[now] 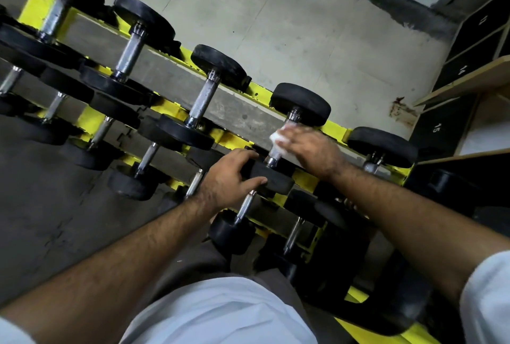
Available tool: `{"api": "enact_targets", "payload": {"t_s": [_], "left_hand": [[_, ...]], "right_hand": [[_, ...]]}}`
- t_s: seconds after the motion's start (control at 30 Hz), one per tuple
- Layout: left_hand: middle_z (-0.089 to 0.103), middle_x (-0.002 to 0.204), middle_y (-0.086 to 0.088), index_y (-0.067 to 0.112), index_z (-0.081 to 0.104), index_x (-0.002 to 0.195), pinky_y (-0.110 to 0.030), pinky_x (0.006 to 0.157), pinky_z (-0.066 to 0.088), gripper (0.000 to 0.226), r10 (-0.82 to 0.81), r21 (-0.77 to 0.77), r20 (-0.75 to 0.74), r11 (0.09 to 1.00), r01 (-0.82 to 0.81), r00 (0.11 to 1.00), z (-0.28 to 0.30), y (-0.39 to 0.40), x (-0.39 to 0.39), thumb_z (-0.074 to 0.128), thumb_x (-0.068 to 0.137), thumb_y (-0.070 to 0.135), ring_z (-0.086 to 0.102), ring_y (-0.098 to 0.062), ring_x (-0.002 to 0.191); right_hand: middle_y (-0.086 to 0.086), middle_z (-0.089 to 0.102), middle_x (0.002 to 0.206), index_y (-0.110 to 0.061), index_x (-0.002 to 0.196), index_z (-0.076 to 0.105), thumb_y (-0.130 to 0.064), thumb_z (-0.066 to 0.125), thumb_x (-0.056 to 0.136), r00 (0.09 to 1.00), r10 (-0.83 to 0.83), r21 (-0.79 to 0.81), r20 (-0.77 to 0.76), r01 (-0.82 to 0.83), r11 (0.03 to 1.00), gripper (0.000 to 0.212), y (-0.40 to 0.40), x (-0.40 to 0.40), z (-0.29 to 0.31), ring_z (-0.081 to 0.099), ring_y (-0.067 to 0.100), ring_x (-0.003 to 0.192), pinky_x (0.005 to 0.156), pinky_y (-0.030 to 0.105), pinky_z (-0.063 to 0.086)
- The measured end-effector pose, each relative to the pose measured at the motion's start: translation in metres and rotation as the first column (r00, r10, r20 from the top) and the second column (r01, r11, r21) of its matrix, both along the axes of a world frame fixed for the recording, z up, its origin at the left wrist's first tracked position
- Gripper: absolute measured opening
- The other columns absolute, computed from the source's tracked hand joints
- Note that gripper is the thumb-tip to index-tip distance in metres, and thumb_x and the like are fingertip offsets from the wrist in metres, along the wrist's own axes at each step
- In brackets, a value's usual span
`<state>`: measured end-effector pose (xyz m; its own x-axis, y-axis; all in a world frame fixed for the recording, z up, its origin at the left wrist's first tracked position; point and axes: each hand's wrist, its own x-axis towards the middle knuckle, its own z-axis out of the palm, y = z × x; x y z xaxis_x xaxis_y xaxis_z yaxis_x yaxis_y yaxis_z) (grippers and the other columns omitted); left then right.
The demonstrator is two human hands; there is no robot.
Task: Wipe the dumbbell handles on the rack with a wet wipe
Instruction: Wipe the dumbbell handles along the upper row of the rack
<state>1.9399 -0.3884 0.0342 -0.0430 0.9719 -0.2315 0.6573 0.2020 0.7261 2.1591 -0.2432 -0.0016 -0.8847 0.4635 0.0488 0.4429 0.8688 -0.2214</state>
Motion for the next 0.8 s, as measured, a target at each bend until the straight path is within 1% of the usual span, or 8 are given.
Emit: {"api": "enact_targets", "payload": {"t_s": [0.07,0.17,0.23,0.4,0.53,0.63,0.7,0.8], "left_hand": [[0.06,0.122,0.008,0.021,0.061,0.126,-0.033,0.094,0.051,0.056,0.029,-0.037,0.019,0.999,-0.028,0.999,-0.001,0.0,-0.002,0.078,0.079,0.048,0.058,-0.01,0.109],[0.061,0.118,0.007,0.02,0.065,0.121,-0.031,0.095,0.05,0.052,0.054,-0.059,0.076,0.997,-0.05,0.996,0.003,0.004,-0.003,0.082,0.076,0.041,0.058,-0.01,0.108],[0.062,0.118,0.006,0.019,0.066,0.12,-0.029,0.095,0.048,0.051,0.044,-0.073,0.097,0.997,-0.037,0.994,0.003,0.006,-0.002,0.083,0.076,0.039,0.058,-0.011,0.108],[0.06,0.121,0.005,0.018,0.064,0.123,-0.022,0.094,0.043,0.055,0.06,-0.102,0.128,0.994,-0.047,0.99,0.001,0.006,-0.004,0.084,0.076,0.039,0.055,-0.01,0.111],[0.06,0.115,0.005,0.019,0.064,0.121,-0.031,0.093,0.05,0.061,0.08,-0.127,0.195,0.99,-0.056,0.978,-0.008,0.007,-0.006,0.087,0.069,0.042,0.058,-0.013,0.106],[0.059,0.112,0.006,0.021,0.063,0.115,-0.03,0.089,0.049,0.06,0.098,-0.123,0.209,0.99,-0.073,0.973,-0.018,0.007,-0.005,0.088,0.066,0.047,0.059,-0.015,0.104],[0.059,0.111,0.007,0.021,0.063,0.114,-0.03,0.088,0.049,0.06,0.098,-0.11,0.214,0.991,-0.076,0.972,-0.02,0.008,-0.005,0.088,0.066,0.048,0.059,-0.013,0.101],[0.057,0.106,0.007,0.019,0.062,0.112,-0.03,0.084,0.047,0.059,0.091,-0.096,0.224,0.993,-0.072,0.97,-0.02,0.007,-0.004,0.088,0.066,0.046,0.058,-0.014,0.099]], "right_hand": [[0.009,0.055,0.144,-0.015,0.138,0.058,-0.01,0.044,0.095,0.993,-0.12,-0.009,-0.009,0.12,0.993,0.046,0.002,-0.002,0.001,0.054,0.03,0.131,0.099,0.045,0.051],[0.01,0.055,0.144,-0.014,0.137,0.059,-0.01,0.058,0.091,0.992,0.12,-0.079,0.041,-0.117,0.99,0.047,-0.028,-0.005,-0.005,0.05,0.031,0.135,0.114,0.046,0.038],[0.008,0.056,0.144,-0.016,0.137,0.06,-0.016,0.055,0.093,0.97,0.225,-0.07,0.095,-0.219,0.973,0.044,-0.022,-0.003,-0.003,0.051,0.029,0.134,0.114,0.044,0.038],[0.011,0.056,0.143,-0.013,0.138,0.059,-0.006,0.047,0.094,0.987,-0.066,-0.037,0.148,0.072,0.997,0.046,0.002,-0.013,0.011,0.051,0.033,0.134,0.11,0.05,0.042],[0.008,0.061,0.137,-0.017,0.136,0.061,-0.027,0.034,0.092,0.928,0.246,-0.113,0.279,-0.222,0.968,0.053,-0.023,-0.022,0.021,0.054,0.029,0.131,0.114,0.044,0.035],[0.007,0.064,0.132,-0.019,0.131,0.065,-0.024,0.036,0.092,0.946,0.07,-0.009,0.317,-0.071,0.997,0.049,0.004,-0.027,0.027,0.056,0.026,0.127,0.114,0.043,0.037],[0.009,0.063,0.133,-0.017,0.13,0.064,-0.026,0.038,0.092,0.913,0.008,-0.03,0.407,0.005,1.0,0.048,-0.004,-0.036,0.032,0.054,0.028,0.129,0.114,0.044,0.036],[0.009,0.066,0.125,-0.017,0.126,0.067,-0.027,0.052,0.09,0.893,0.208,-0.141,0.4,-0.164,0.976,0.04,-0.023,-0.043,0.032,0.059,0.029,0.12,0.11,0.043,0.042]]}}
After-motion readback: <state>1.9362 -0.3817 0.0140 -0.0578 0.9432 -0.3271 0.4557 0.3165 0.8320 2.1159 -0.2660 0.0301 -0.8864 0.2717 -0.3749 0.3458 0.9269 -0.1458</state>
